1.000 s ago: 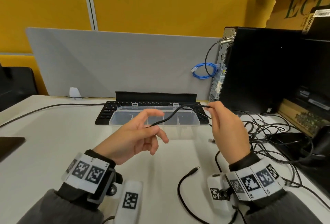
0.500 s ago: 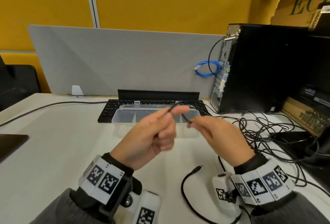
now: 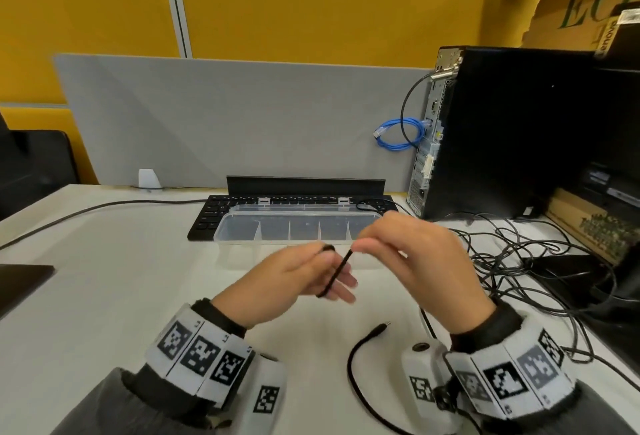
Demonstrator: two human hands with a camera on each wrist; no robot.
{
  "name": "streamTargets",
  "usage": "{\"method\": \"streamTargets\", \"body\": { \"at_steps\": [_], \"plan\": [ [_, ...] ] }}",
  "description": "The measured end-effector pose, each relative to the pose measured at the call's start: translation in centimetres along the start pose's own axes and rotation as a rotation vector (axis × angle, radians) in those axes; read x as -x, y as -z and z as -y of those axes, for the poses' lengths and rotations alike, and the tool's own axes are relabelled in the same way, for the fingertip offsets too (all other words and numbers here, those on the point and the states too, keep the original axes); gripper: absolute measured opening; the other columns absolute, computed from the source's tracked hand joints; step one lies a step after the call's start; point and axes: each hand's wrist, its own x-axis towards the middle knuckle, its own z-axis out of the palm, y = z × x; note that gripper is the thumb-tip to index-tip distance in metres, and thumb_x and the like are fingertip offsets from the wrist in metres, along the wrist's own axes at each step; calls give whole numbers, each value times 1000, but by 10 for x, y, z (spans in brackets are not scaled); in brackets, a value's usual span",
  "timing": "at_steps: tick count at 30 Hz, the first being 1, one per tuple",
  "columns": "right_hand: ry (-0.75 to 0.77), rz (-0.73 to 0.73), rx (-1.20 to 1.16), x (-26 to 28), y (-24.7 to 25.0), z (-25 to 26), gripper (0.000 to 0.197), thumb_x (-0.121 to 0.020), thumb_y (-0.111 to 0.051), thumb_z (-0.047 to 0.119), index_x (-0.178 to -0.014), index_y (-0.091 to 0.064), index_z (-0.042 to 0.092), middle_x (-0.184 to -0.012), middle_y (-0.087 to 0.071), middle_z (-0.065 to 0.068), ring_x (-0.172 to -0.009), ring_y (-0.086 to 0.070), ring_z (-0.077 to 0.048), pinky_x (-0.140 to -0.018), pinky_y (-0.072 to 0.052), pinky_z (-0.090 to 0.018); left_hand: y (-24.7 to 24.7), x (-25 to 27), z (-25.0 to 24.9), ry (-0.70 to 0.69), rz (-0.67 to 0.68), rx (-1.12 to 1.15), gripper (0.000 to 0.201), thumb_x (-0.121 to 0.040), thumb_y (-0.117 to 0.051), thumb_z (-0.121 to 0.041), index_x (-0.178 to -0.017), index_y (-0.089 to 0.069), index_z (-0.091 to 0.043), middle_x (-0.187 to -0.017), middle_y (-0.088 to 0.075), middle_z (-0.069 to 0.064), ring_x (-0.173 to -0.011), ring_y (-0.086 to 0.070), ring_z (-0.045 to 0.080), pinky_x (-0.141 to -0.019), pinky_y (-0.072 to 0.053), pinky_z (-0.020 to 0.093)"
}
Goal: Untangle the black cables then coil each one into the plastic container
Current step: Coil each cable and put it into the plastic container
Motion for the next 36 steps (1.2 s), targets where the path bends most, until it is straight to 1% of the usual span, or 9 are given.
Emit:
{"method": "streamTargets", "body": {
  "at_steps": [4,9,13,17,19,25,29,33,36],
  "plan": [
    [-20,-190,-218,-2,3,-4,17,-84,-61,36,-76,-70,24,-71,-61,12,-64,-47,2,-57,-41,-22,-19,7,-13,-8,290,279,43,-95,-30,-32,-95,-61,-3,-84,-71,10,-59,-66,18,-58,-44,20],
    [-100,-151,-383,-4,-8,-4,11,-85,-58,32,-79,-66,30,-75,-63,12,-69,-53,-1,-62,-42,-16,-24,8,-17,6,244,434,50,-87,-34,-48,-74,-71,-17,-60,-68,6,-30,-47,8,-53,-33,27],
    [-281,255,-453,-1,-19,-10,21,-95,-49,28,-105,-67,25,-91,-69,9,-86,-62,-2,-79,-49,-27,-21,5,-26,-86,-52,698,44,-84,-41,-33,-77,-75,-6,-75,-72,14,-38,-54,8,-39,-37,12],
    [-260,692,-267,3,-17,6,27,-98,-35,38,-111,-58,36,-91,-62,29,-84,-54,10,-80,-44,-24,-1,0,-17,-208,-338,674,34,-93,-37,-22,-102,-64,-5,-97,-73,11,-68,-67,10,-54,-48,15],
    [-183,755,-145,3,-11,22,28,-98,-31,44,-110,-55,38,-100,-64,18,-92,-57,-3,-84,-46,-33,7,-3,-12,-242,-440,646,29,-97,-35,-18,-107,-59,-6,-101,-72,9,-84,-70,14,-68,-54,17],
    [0,458,131,-10,2,50,36,-95,-28,50,-95,-59,32,-90,-67,7,-83,-62,-18,-68,-47,-34,-1,-5,3,-111,-362,-21,28,-100,-35,-20,-110,-58,-8,-93,-70,3,-86,-68,14,-77,-51,20],
    [7,118,146,-23,13,19,36,-86,-36,56,-81,-66,35,-69,-61,20,-66,-51,1,-49,-42,-15,-7,3,-10,-30,-16,154,39,-93,-40,-34,-86,-61,-2,-61,-65,9,-50,-58,18,-60,-43,21],
    [-175,281,46,-24,7,-4,38,-90,-31,55,-103,-64,41,-87,-66,17,-79,-57,-1,-67,-49,-24,-9,9,-26,-53,-54,588,45,-91,-36,-28,-72,-67,0,-48,-54,9,-31,-43,13,-48,-43,17],
    [-271,601,-15,-17,-5,-3,30,-98,-28,44,-104,-57,43,-93,-61,16,-86,-56,-9,-80,-48,-34,-6,8,-27,-135,-131,724,44,-85,-38,-26,-78,-74,-2,-59,-61,11,-44,-51,14,-51,-47,17]
  ]
}}
